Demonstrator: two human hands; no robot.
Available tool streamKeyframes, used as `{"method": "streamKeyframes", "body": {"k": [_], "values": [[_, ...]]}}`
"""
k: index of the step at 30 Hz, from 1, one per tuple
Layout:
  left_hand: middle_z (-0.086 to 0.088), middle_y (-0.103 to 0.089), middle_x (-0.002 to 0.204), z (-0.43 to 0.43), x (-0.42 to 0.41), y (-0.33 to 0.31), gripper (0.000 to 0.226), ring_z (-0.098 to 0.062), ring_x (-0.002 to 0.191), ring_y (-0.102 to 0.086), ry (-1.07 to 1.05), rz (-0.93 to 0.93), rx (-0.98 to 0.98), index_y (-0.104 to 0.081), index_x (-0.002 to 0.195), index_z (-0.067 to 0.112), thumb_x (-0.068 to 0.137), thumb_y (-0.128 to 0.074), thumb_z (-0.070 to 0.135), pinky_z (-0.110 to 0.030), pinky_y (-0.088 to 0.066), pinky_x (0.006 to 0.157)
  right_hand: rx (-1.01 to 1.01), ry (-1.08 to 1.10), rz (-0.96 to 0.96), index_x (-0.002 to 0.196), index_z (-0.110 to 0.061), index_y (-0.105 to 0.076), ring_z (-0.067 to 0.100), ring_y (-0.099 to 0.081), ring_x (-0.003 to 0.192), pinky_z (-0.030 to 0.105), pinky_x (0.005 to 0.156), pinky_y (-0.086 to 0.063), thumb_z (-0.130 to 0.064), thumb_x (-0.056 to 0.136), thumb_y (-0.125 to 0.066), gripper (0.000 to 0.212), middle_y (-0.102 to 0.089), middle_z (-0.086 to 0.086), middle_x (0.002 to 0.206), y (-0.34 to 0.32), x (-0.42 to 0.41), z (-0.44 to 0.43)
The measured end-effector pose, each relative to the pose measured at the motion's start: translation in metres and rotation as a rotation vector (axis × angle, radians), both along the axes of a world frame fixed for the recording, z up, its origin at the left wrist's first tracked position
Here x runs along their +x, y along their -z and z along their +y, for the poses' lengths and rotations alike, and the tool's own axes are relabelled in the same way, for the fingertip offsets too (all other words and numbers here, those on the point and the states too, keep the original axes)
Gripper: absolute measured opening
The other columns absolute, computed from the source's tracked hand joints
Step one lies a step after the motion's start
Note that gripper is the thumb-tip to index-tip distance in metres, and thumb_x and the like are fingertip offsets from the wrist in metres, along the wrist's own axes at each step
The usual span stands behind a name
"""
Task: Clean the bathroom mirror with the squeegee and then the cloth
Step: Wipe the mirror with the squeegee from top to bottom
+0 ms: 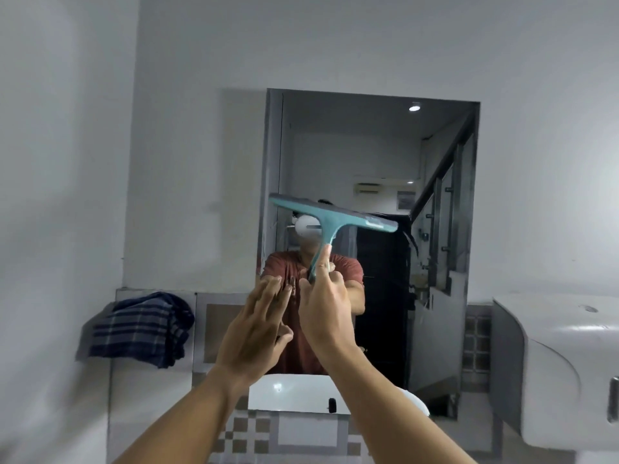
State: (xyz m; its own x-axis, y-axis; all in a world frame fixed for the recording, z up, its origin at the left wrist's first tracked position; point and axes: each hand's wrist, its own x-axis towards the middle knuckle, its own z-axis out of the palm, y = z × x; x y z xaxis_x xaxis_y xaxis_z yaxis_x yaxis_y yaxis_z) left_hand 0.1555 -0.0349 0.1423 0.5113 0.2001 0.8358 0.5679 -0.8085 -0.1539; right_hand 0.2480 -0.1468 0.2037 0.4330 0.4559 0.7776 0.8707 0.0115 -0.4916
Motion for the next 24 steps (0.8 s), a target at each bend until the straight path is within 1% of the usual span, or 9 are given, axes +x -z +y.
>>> {"method": "streamKeyframes", "body": {"k": [3,6,9,11,12,15,17,20,24], "values": [[-0.012,-0.03,0.161,0.0,0.0,0.0,0.096,-0.03,0.15,-0.026,0.015,0.003,-0.005,-0.032,0.155,0.011,0.078,-0.08,0.043,-0.037,-0.043,0.109,-0.053,0.015,-0.074,0.16,-0.022,0.003,0.043,-0.051,0.127,0.051,0.098,-0.052,-0.025,0.104,-0.045,0.074,-0.045,0.029,0.143,0.003,0.004,0.003],[-0.011,-0.029,0.161,0.001,-0.001,0.001,0.093,-0.028,0.151,-0.024,0.038,-0.01,-0.016,-0.031,0.155,0.011,0.081,-0.079,0.041,-0.036,-0.049,0.105,-0.052,0.074,-0.149,0.16,-0.019,-0.007,0.041,-0.052,0.128,0.046,0.097,-0.054,-0.016,0.101,-0.049,0.073,-0.05,0.027,0.14,0.0,0.012,-0.005],[-0.012,-0.032,0.159,0.001,-0.001,0.002,0.093,-0.029,0.149,-0.026,0.044,-0.011,0.004,-0.035,0.153,0.009,0.079,-0.08,0.04,-0.037,-0.05,0.104,-0.07,0.153,-0.263,0.159,-0.019,-0.022,0.038,-0.059,0.118,0.037,0.083,-0.057,-0.011,0.096,-0.052,0.07,-0.055,0.023,0.137,0.0,0.026,-0.022],[-0.013,-0.034,0.158,0.001,0.0,0.002,0.093,-0.03,0.148,-0.027,0.055,-0.022,0.015,-0.036,0.152,0.007,0.078,-0.082,0.039,-0.038,-0.046,0.106,-0.102,0.192,-0.298,0.158,-0.025,-0.027,0.035,-0.064,0.111,0.039,0.074,-0.06,-0.007,0.091,-0.052,0.073,-0.056,0.017,0.138,-0.001,0.037,-0.036],[-0.014,-0.035,0.157,0.001,0.0,0.003,0.094,-0.03,0.148,-0.027,0.06,-0.029,0.016,-0.034,0.152,0.005,0.077,-0.083,0.038,-0.038,-0.043,0.108,-0.115,0.211,-0.312,0.157,-0.027,-0.031,0.034,-0.065,0.105,0.041,0.073,-0.059,-0.007,0.089,-0.052,0.073,-0.058,0.013,0.133,-0.003,0.043,-0.044],[-0.014,-0.033,0.158,0.004,0.0,0.003,0.098,-0.028,0.149,-0.027,0.081,-0.051,-0.009,-0.03,0.152,0.001,0.079,-0.081,0.04,-0.039,-0.038,0.114,-0.184,0.263,-0.361,0.152,-0.032,-0.04,0.031,-0.061,0.101,0.043,0.077,-0.054,-0.01,0.089,-0.054,0.068,-0.059,0.008,0.124,-0.012,0.062,-0.067],[-0.013,-0.032,0.159,0.006,-0.001,0.003,0.097,-0.027,0.15,-0.025,0.09,-0.042,-0.005,-0.028,0.153,0.001,0.081,-0.079,0.04,-0.041,-0.04,0.114,-0.216,0.312,-0.413,0.153,-0.035,-0.036,0.031,-0.058,0.104,0.044,0.081,-0.049,-0.013,0.091,-0.055,0.069,-0.057,0.007,0.121,-0.019,0.075,-0.082],[-0.012,-0.034,0.158,0.007,-0.001,0.003,0.096,-0.027,0.149,-0.024,0.085,-0.039,0.019,-0.029,0.153,0.002,0.08,-0.08,0.038,-0.042,-0.043,0.111,-0.249,0.374,-0.511,0.155,-0.038,-0.032,0.03,-0.056,0.105,0.045,0.086,-0.047,-0.022,0.098,-0.048,0.061,-0.056,0.006,0.116,-0.029,0.095,-0.098],[-0.014,-0.042,0.152,0.003,-0.003,0.0,0.086,-0.029,0.143,-0.029,0.067,-0.047,0.081,-0.036,0.15,0.001,0.082,-0.078,0.034,-0.043,-0.051,0.103,-0.268,0.417,-0.629,0.152,-0.04,-0.036,0.03,-0.055,0.1,0.046,0.086,-0.047,-0.016,0.098,-0.05,0.061,-0.058,0.008,0.12,-0.041,0.12,-0.113]]}}
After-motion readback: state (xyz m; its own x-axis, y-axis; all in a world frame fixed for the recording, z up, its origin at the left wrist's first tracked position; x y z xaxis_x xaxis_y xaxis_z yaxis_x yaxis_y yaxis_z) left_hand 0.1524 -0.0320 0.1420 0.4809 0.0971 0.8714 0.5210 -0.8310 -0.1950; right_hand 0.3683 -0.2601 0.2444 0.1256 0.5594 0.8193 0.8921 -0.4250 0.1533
